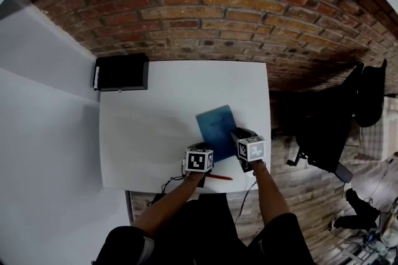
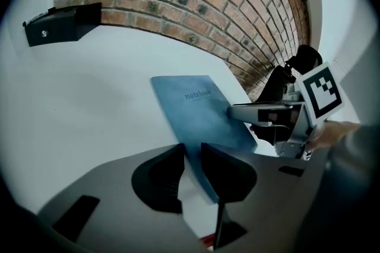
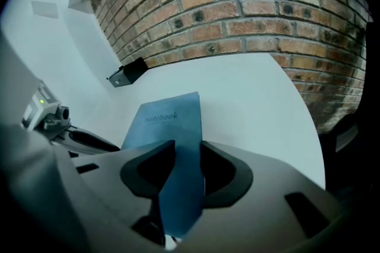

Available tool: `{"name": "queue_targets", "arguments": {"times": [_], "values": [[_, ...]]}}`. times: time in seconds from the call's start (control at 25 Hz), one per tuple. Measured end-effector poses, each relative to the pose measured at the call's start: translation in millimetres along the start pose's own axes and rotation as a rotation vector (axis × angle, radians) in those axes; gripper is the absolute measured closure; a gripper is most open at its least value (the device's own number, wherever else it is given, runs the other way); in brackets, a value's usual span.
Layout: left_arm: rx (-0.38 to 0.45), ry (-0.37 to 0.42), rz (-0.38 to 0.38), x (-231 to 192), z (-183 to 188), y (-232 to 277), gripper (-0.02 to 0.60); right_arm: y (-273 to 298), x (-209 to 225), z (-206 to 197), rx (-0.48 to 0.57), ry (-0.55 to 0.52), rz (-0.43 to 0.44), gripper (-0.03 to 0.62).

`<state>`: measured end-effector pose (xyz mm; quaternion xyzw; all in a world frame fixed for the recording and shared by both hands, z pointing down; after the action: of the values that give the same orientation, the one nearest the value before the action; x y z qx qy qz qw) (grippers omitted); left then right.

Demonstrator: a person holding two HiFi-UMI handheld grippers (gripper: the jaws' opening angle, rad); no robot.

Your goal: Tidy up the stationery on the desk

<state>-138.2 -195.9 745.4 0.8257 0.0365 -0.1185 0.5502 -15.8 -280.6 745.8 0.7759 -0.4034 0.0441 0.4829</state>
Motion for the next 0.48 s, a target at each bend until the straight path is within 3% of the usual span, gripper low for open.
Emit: {"name": "queue_targets", "arguments": {"times": [0.48], "values": [[0.000,0.072,-0.003,-52.0,-11.4,-21.4,0.485,20.2,-50.0,-14.1,0.024,0.109,-0.048,0.450]]}}
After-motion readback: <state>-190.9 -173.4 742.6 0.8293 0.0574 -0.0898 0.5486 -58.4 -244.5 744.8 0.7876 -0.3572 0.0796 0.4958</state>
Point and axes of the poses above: the fingertips, and each gripper's own axes: y forward along the fingers, x to its right, z out of its top, the point moved 3 cm from there along -y, backward along the fingers, and after that the axes turned 12 degrees about z, right-handed, at the moved point
